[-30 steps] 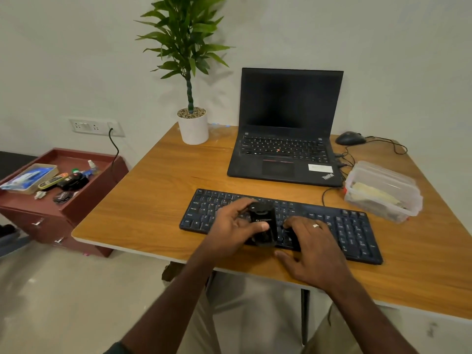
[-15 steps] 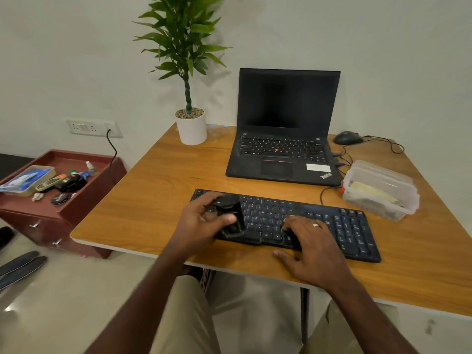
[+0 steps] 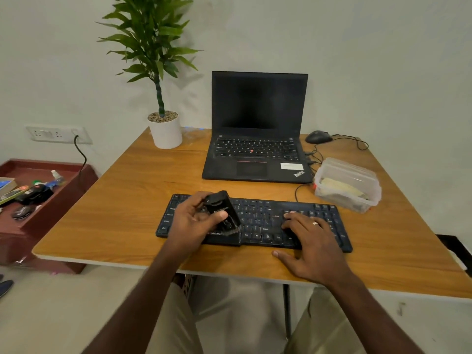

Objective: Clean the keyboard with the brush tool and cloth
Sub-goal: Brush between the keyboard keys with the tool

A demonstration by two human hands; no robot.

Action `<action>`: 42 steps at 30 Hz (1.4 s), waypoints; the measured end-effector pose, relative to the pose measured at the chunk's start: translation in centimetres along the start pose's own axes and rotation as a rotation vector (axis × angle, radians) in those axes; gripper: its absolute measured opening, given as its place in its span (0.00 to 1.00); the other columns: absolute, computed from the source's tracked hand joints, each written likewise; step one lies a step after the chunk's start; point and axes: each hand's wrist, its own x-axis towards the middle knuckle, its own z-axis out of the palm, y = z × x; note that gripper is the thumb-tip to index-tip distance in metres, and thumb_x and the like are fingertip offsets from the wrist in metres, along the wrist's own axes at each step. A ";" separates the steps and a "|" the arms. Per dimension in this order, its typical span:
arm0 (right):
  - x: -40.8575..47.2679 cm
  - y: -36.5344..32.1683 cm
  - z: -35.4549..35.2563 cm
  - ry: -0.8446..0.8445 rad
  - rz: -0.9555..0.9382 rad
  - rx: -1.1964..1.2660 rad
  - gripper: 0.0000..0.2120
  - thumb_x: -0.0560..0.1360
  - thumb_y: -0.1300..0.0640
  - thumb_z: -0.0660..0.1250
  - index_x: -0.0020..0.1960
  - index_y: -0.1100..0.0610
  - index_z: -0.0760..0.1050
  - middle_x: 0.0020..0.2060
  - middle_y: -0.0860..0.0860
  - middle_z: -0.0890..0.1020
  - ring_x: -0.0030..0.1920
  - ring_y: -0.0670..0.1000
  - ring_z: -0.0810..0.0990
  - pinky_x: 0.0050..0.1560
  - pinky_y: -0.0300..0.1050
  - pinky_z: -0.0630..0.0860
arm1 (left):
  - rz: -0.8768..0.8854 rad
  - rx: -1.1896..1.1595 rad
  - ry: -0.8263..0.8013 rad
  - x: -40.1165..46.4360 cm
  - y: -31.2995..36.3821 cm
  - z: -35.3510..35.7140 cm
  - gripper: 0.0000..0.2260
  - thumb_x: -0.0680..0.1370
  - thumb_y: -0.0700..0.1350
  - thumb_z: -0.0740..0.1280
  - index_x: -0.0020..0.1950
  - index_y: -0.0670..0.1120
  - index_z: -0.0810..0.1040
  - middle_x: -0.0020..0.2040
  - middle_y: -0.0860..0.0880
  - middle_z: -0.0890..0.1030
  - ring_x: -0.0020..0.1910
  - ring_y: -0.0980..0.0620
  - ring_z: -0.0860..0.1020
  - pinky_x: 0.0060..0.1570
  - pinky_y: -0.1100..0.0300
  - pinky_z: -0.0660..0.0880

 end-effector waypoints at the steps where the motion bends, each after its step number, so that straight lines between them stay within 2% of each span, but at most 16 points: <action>1: 0.0 0.0 0.0 0.003 -0.003 0.005 0.29 0.69 0.31 0.68 0.61 0.50 0.77 0.67 0.46 0.76 0.67 0.49 0.74 0.70 0.56 0.66 | 0.003 0.024 -0.033 0.0 -0.2 0.7 0.14 0.76 0.32 0.71 0.60 0.39 0.77 0.55 0.41 0.83 0.53 0.43 0.84 0.49 0.49 0.83; 5: -0.1 0.1 0.1 0.004 -0.014 0.006 0.30 0.70 0.31 0.67 0.62 0.50 0.76 0.67 0.47 0.75 0.68 0.50 0.74 0.70 0.57 0.67 | 0.006 0.037 -0.131 0.2 -0.7 5.5 0.15 0.75 0.33 0.72 0.60 0.42 0.77 0.53 0.44 0.84 0.49 0.46 0.86 0.45 0.53 0.83; 9: -0.1 0.0 0.1 -0.006 0.005 0.001 0.34 0.70 0.31 0.68 0.67 0.53 0.74 0.68 0.49 0.76 0.67 0.51 0.74 0.71 0.56 0.66 | 0.018 0.012 -0.188 0.8 -0.7 8.6 0.14 0.75 0.33 0.72 0.59 0.42 0.78 0.54 0.42 0.83 0.50 0.45 0.85 0.48 0.47 0.83; 11: -0.2 0.1 0.1 -0.022 0.009 0.026 0.35 0.70 0.31 0.68 0.67 0.53 0.74 0.68 0.49 0.76 0.69 0.50 0.73 0.72 0.55 0.64 | 0.009 -0.029 -0.133 0.9 -0.4 8.2 0.12 0.76 0.33 0.71 0.58 0.42 0.78 0.54 0.43 0.83 0.53 0.44 0.84 0.48 0.49 0.83; 14: -0.1 0.6 -0.3 -0.033 0.019 0.091 0.31 0.69 0.30 0.68 0.63 0.49 0.76 0.69 0.46 0.75 0.70 0.48 0.71 0.72 0.49 0.58 | -0.044 -0.128 0.019 0.7 0.3 5.7 0.11 0.76 0.33 0.70 0.57 0.45 0.78 0.53 0.47 0.84 0.54 0.45 0.84 0.46 0.54 0.83; 17: 0.5 0.6 -0.4 -0.057 -0.005 0.086 0.33 0.69 0.28 0.66 0.64 0.48 0.76 0.70 0.44 0.74 0.71 0.46 0.70 0.72 0.45 0.54 | -0.031 -0.008 0.105 0.7 0.8 2.2 0.12 0.77 0.34 0.70 0.58 0.44 0.78 0.53 0.46 0.84 0.51 0.48 0.85 0.43 0.58 0.83; 22: 1.8 -2.9 1.1 -0.057 -0.028 0.077 0.35 0.68 0.27 0.63 0.67 0.48 0.75 0.71 0.44 0.73 0.73 0.46 0.68 0.76 0.52 0.57 | -0.012 0.096 0.048 0.0 1.2 0.0 0.13 0.76 0.32 0.71 0.60 0.40 0.77 0.55 0.43 0.83 0.50 0.48 0.86 0.45 0.55 0.84; 27: 2.5 -5.2 2.2 -0.042 0.048 0.155 0.35 0.66 0.33 0.68 0.68 0.49 0.72 0.66 0.44 0.76 0.69 0.46 0.72 0.76 0.50 0.58 | 0.026 0.103 -0.123 -0.3 0.5 3.9 0.15 0.74 0.30 0.72 0.58 0.41 0.78 0.52 0.45 0.83 0.51 0.50 0.85 0.48 0.58 0.82; 30: 2.7 -4.9 1.4 -0.061 0.104 0.325 0.34 0.65 0.37 0.74 0.68 0.47 0.71 0.60 0.41 0.77 0.62 0.43 0.74 0.69 0.46 0.68 | 0.010 0.008 -0.096 -0.2 0.1 5.5 0.13 0.75 0.30 0.71 0.58 0.40 0.78 0.52 0.42 0.83 0.50 0.47 0.85 0.47 0.56 0.82; 32: 2.4 -4.0 0.4 -0.078 0.107 0.410 0.33 0.65 0.38 0.76 0.67 0.45 0.71 0.59 0.40 0.76 0.60 0.41 0.73 0.63 0.42 0.71 | -0.007 -0.027 -0.031 -0.3 0.4 4.9 0.12 0.75 0.31 0.70 0.57 0.39 0.77 0.52 0.44 0.83 0.51 0.46 0.85 0.46 0.55 0.83; 35: 1.5 -1.2 -1.1 -0.075 0.017 0.271 0.33 0.66 0.32 0.72 0.67 0.43 0.72 0.68 0.40 0.74 0.69 0.40 0.68 0.72 0.50 0.61 | -0.029 -0.015 0.020 -0.6 1.0 2.2 0.12 0.76 0.31 0.69 0.58 0.39 0.77 0.53 0.45 0.83 0.51 0.45 0.85 0.47 0.53 0.83; 38: 0.9 1.9 -1.6 -0.085 0.008 0.149 0.34 0.66 0.28 0.69 0.68 0.42 0.73 0.73 0.41 0.70 0.75 0.43 0.63 0.74 0.58 0.57 | -0.045 0.055 -0.008 -0.8 1.2 0.2 0.14 0.75 0.33 0.70 0.60 0.40 0.76 0.56 0.42 0.83 0.50 0.43 0.86 0.45 0.53 0.84; 40: 0.8 2.6 -1.1 -0.106 0.032 0.205 0.34 0.67 0.29 0.70 0.69 0.41 0.71 0.75 0.42 0.67 0.77 0.44 0.59 0.75 0.57 0.58 | -0.046 0.089 -0.040 -0.8 1.1 0.7 0.14 0.75 0.33 0.71 0.60 0.41 0.77 0.54 0.42 0.83 0.49 0.45 0.86 0.45 0.55 0.83; 42: 0.7 2.5 -0.5 -0.095 0.043 0.281 0.34 0.67 0.32 0.73 0.69 0.44 0.72 0.75 0.43 0.66 0.76 0.43 0.58 0.75 0.53 0.60 | -0.033 0.111 -0.084 -0.7 0.6 2.4 0.14 0.75 0.32 0.71 0.59 0.41 0.77 0.50 0.43 0.84 0.46 0.48 0.86 0.45 0.57 0.83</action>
